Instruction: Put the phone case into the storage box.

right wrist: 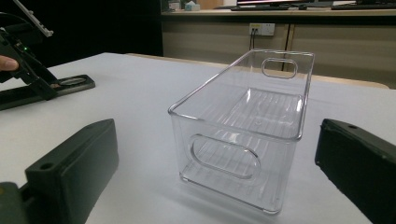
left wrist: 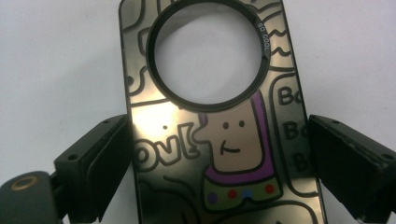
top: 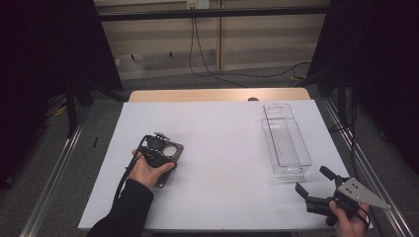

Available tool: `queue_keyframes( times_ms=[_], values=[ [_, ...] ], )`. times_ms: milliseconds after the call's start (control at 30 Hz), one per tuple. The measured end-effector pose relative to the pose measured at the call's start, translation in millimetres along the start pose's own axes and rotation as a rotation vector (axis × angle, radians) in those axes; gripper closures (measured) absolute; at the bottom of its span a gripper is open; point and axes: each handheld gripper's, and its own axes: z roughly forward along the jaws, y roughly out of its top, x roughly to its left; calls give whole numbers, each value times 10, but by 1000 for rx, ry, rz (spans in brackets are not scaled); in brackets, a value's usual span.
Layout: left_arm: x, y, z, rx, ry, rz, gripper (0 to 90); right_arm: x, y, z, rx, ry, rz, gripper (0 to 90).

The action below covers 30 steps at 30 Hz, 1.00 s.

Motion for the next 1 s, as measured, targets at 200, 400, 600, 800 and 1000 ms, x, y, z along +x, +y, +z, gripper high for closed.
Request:
queue_keyframes(
  times_ms=[200, 400, 600, 800, 1000],
  values=[
    [6, 4, -12, 3, -7, -5, 98, -2, -1, -1, 0, 0, 0, 0],
    [35, -2, -31, 0, -16, 17, 125, -5, -2, -1, 0, -2, 0, 0],
    [43, -7, -35, -10, -20, 29, 125, -5, -2, -1, 0, -2, -1, 0],
    [65, -18, -38, -43, -44, 25, 125, -5, -3, -1, 1, -3, 0, 0],
    [55, -21, -74, -109, -84, 18, 125, -4, -3, -2, 0, -4, 2, 0]
  ],
)
